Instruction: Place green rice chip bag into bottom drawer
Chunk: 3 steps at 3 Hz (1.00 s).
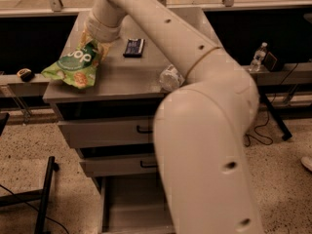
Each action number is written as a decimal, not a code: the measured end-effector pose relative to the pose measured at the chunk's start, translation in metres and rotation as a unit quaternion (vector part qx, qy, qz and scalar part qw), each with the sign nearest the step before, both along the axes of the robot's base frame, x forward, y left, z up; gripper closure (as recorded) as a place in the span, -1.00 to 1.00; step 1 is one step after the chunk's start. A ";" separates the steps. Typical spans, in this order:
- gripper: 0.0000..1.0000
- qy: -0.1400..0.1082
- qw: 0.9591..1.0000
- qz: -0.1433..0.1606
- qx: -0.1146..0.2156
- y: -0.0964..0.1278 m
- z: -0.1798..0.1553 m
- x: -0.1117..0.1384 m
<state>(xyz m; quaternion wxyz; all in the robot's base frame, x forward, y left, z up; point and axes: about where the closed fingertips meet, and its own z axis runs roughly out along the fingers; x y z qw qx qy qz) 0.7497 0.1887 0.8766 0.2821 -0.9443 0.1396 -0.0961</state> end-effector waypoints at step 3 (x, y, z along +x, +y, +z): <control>1.00 -0.136 0.969 0.001 0.207 -0.034 0.160 -0.150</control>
Offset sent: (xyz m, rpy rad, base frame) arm -0.1547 -0.0920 0.1576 0.5214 -0.3533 -0.0850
